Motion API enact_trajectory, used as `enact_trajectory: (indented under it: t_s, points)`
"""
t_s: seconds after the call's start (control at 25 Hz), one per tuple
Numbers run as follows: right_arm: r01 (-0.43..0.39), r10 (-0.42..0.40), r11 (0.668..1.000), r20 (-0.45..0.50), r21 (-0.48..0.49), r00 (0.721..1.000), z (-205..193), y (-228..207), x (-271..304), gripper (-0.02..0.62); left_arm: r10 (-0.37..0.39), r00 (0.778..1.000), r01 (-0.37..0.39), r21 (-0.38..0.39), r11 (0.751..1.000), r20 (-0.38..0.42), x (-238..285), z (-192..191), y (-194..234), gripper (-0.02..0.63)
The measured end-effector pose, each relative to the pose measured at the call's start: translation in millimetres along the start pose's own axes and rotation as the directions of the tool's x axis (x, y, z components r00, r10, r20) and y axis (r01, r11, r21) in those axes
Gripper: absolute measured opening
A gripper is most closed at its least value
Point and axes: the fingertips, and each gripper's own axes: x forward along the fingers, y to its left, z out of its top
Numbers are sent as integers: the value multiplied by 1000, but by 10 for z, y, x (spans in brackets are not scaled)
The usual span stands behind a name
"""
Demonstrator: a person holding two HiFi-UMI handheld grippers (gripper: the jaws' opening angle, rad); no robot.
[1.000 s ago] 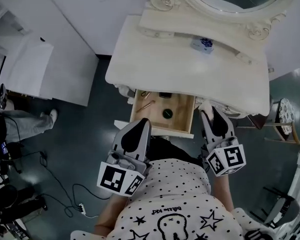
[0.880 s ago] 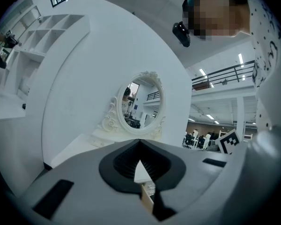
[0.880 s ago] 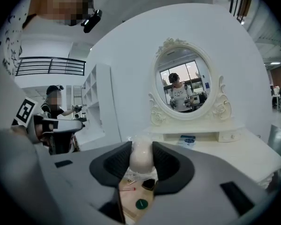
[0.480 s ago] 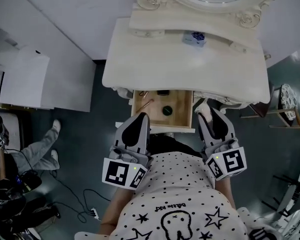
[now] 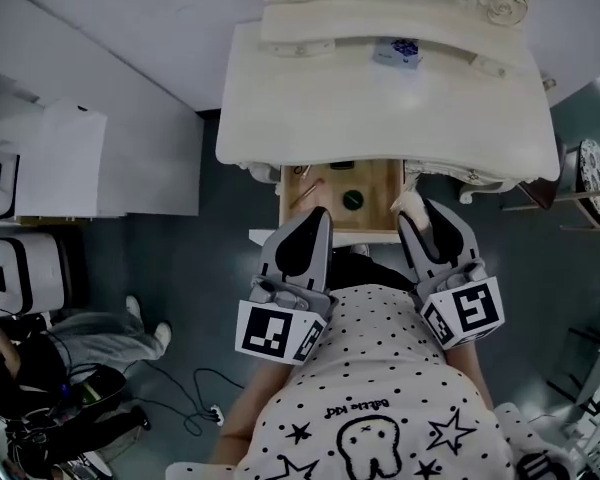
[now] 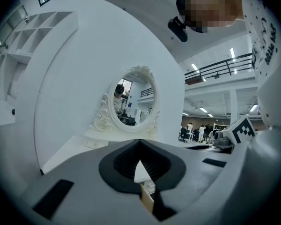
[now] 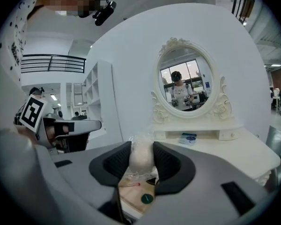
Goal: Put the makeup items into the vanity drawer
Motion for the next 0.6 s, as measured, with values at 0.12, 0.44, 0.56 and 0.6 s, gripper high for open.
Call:
enact_trajectory:
  t_s: [0.12,0.44,0.56,0.6]
  points:
    - [-10,9,1000,-12,-8,1000,-46,64,2,150,6,1000,-6,-21,1000,-6,-41,-33,23,-3]
    - [-42,42,999,-34,8,999,-92,128,49,152,16,999,-19,-93,995,-32,-76,-130,104,-5]
    - [-58,58,998,-43,4,997,-111,159,41,152,1,1000,-4,-107,994,-27,-89,-134,76,-3]
    - [-60,60,998,-44,1,997,-115,168,33,152,-2,1000,0,-102,995,-23,-97,-124,65,-4]
